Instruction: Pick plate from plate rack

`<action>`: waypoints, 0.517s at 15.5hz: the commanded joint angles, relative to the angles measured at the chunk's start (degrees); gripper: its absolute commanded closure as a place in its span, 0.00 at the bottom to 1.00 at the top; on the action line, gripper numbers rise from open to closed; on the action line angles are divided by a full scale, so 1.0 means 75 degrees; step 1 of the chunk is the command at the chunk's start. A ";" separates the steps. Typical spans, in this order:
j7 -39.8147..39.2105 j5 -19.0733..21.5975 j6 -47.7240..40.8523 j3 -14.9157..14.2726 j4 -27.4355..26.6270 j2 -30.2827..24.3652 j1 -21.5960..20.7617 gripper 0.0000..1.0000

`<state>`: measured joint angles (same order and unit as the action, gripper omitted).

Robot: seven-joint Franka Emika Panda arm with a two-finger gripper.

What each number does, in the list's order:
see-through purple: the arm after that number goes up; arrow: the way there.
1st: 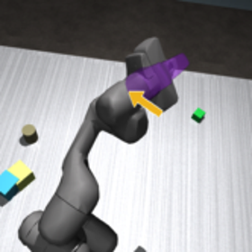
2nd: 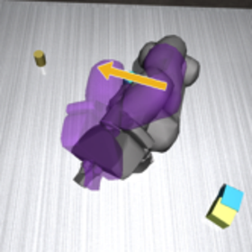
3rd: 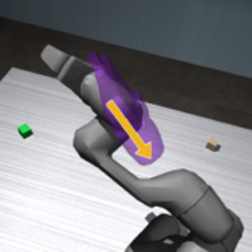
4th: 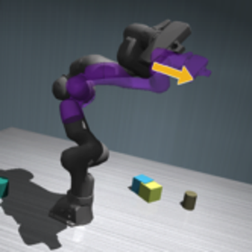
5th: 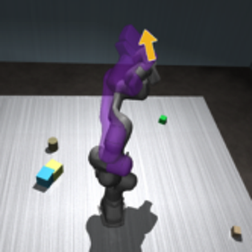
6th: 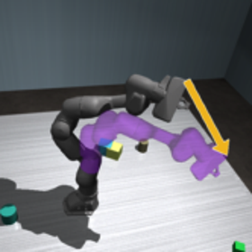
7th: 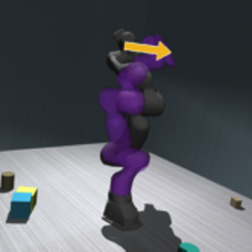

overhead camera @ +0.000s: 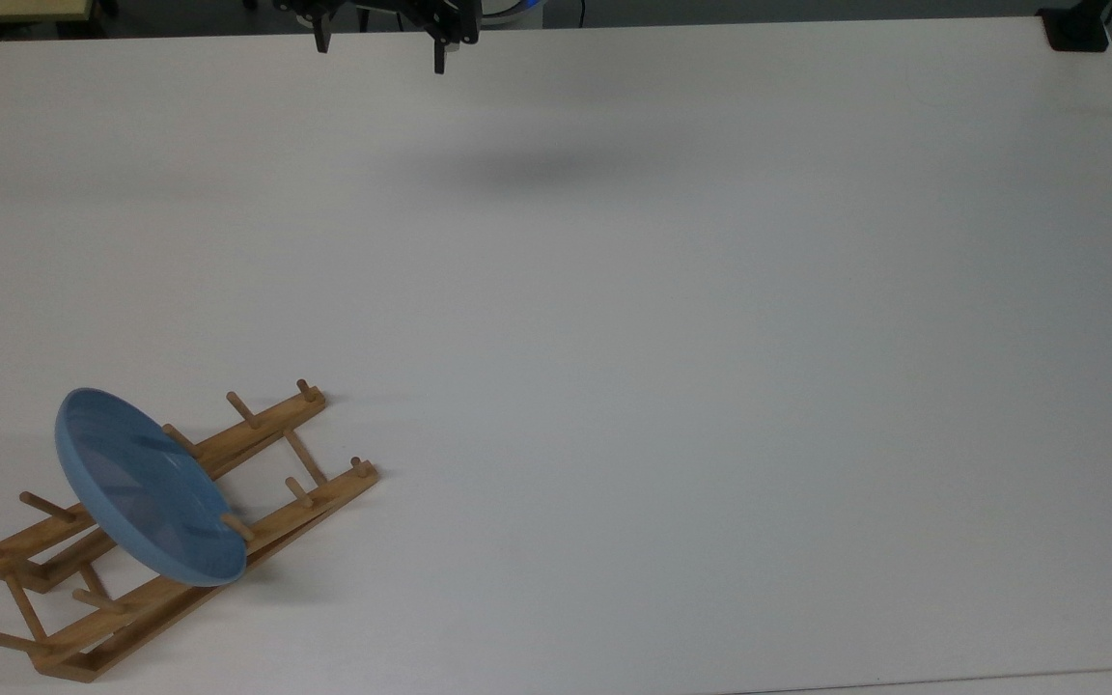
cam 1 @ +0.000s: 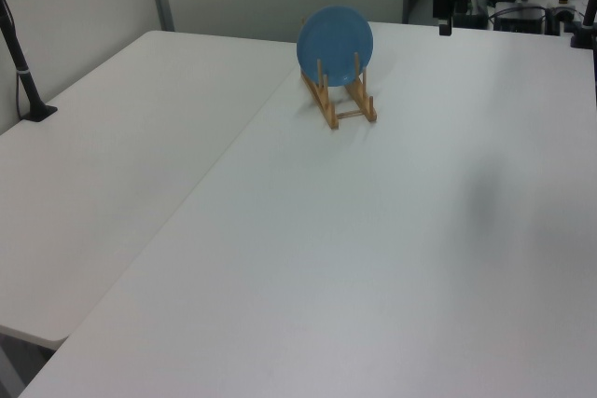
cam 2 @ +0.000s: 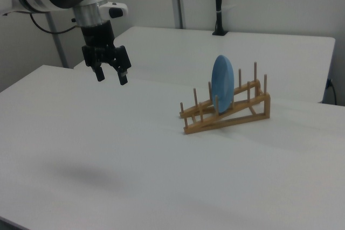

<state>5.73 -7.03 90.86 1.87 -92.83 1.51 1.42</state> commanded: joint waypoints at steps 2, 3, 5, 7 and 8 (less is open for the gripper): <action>-0.0166 0.0164 -0.0080 0.0043 -0.0161 -0.0143 0.0162 0.00; -0.0154 0.0164 -0.0080 0.0043 -0.0161 -0.0131 0.0162 0.00; -0.0154 0.0164 -0.0080 0.0043 -0.0161 -0.0131 0.0162 0.00; -0.0166 0.0164 -0.0080 0.0043 -0.0150 -0.0131 0.0162 0.00; -0.0154 0.0164 -0.0080 0.0043 -0.0080 -0.0119 0.0162 0.00</action>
<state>5.72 -7.03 90.86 1.87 -93.05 1.51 2.13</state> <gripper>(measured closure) 0.000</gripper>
